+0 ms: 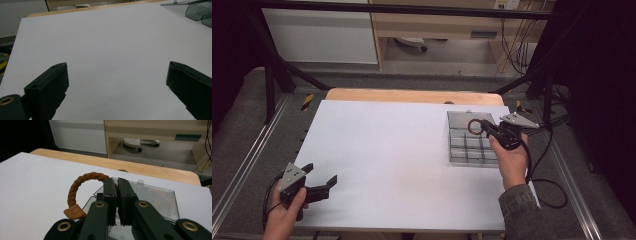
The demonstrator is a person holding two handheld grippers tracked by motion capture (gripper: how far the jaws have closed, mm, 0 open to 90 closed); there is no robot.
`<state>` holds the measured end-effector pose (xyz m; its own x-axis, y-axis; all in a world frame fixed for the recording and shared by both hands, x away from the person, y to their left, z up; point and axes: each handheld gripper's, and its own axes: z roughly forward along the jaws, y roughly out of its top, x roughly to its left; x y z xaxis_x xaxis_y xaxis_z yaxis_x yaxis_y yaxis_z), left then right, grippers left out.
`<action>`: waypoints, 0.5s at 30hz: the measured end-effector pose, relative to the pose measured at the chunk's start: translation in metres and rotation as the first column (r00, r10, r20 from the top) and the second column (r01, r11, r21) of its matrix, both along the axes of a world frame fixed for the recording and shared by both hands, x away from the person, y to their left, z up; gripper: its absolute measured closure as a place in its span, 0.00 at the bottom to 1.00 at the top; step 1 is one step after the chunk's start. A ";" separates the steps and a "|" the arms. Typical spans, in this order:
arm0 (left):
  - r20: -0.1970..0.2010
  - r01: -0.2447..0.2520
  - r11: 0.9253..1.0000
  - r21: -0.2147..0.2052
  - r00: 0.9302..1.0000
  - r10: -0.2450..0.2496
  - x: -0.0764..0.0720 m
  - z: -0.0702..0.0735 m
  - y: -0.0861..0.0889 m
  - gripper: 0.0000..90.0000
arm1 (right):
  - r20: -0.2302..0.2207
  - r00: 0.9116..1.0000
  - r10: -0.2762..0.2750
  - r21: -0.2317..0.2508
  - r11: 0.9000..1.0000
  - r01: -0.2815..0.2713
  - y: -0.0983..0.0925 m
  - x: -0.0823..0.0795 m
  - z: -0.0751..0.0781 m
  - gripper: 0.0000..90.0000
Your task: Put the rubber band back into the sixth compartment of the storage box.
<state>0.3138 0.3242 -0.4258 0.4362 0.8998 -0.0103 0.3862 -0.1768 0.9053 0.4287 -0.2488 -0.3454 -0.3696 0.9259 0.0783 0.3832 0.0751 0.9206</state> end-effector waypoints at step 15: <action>-0.003 0.008 1.000 0.005 1.000 -0.008 0.000 -0.001 -0.001 0.05 | -0.021 0.999 -0.043 -0.025 0.999 0.042 -0.022 -0.004 -0.010 0.96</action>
<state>0.3139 0.3228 -0.4264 0.4434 0.8963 -0.0068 0.3875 -0.1849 0.9031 0.4245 -0.2703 -0.3556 -0.3283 0.9425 0.0627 0.4061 0.0810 0.9102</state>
